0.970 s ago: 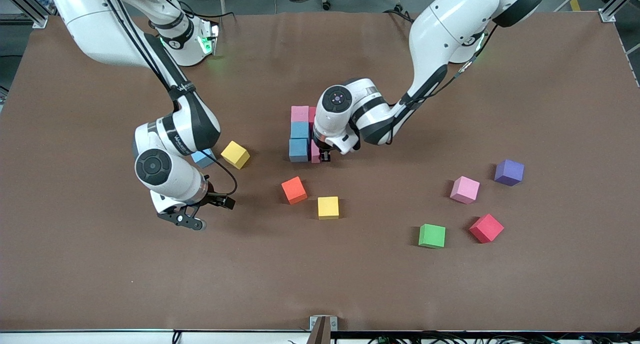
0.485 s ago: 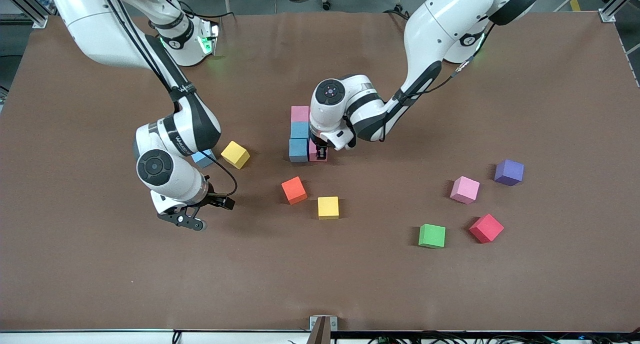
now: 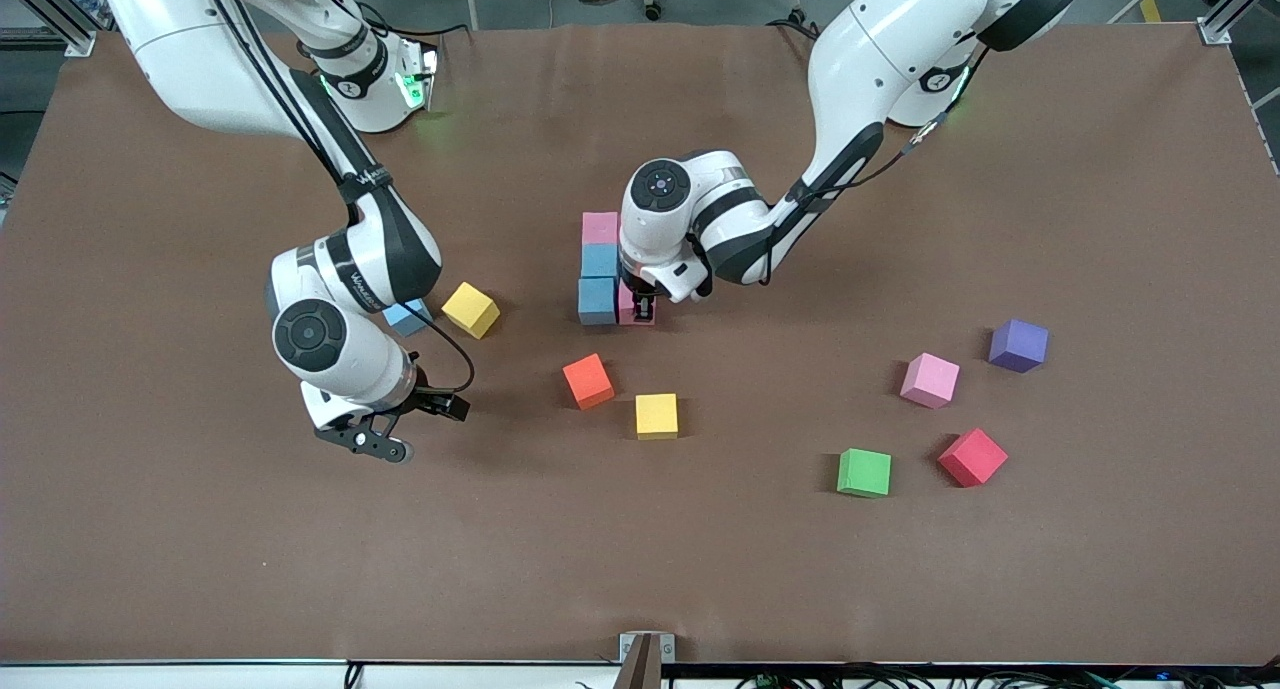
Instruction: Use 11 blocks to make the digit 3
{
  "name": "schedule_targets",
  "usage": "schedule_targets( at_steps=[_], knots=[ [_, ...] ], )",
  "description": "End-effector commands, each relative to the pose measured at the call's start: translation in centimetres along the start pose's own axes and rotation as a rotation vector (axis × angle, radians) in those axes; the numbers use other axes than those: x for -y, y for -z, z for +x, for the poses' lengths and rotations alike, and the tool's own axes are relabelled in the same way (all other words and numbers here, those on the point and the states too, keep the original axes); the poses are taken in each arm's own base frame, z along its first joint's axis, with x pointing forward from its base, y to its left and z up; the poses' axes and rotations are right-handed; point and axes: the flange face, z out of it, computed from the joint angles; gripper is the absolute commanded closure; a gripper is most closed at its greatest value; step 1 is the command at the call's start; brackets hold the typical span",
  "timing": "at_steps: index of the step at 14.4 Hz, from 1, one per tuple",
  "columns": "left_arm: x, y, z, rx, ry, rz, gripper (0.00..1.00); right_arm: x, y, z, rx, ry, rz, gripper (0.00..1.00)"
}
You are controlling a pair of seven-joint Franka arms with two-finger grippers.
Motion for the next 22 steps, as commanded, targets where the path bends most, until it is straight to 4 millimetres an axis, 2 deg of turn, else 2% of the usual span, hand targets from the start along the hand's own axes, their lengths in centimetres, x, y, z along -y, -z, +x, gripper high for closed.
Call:
schedule_targets(
  at_steps=[1,7,13,16,18,19,20,22],
  knots=[
    [-0.7,-0.6,-0.1,-0.012,0.018,-0.015,0.76,0.0,0.1,0.1,-0.011,0.007,-0.006,0.0],
    [-0.7,-0.9,-0.2,-0.01,0.025,-0.007,0.71,1.2,-0.4,-0.4,-0.022,-0.047,0.009,0.0],
    [-0.6,-1.1,-0.2,-0.01,0.013,-0.005,0.7,1.3,-0.6,-0.4,-0.03,-0.048,0.018,0.0],
    [-0.9,-0.7,-0.5,-0.002,0.015,-0.011,0.54,1.4,-1.2,-0.7,-0.022,-0.072,0.014,0.0],
    [-0.9,-0.8,-0.6,-0.002,0.014,-0.011,0.31,0.3,-1.9,-1.5,-0.001,-0.112,-0.007,0.0],
    [-1.0,-0.9,-0.5,-0.002,0.016,-0.009,0.13,0.0,-1.1,-2.4,-0.007,-0.137,-0.009,0.0],
    [-1.1,-0.8,-0.5,0.0,0.017,-0.011,0.0,-0.6,-1.0,-3.4,-0.012,-0.168,-0.011,0.0],
    [-1.2,-0.6,-0.4,0.0,0.019,-0.013,0.0,-2.2,-1.3,-6.3,-0.035,-0.201,0.002,0.0]
  ],
)
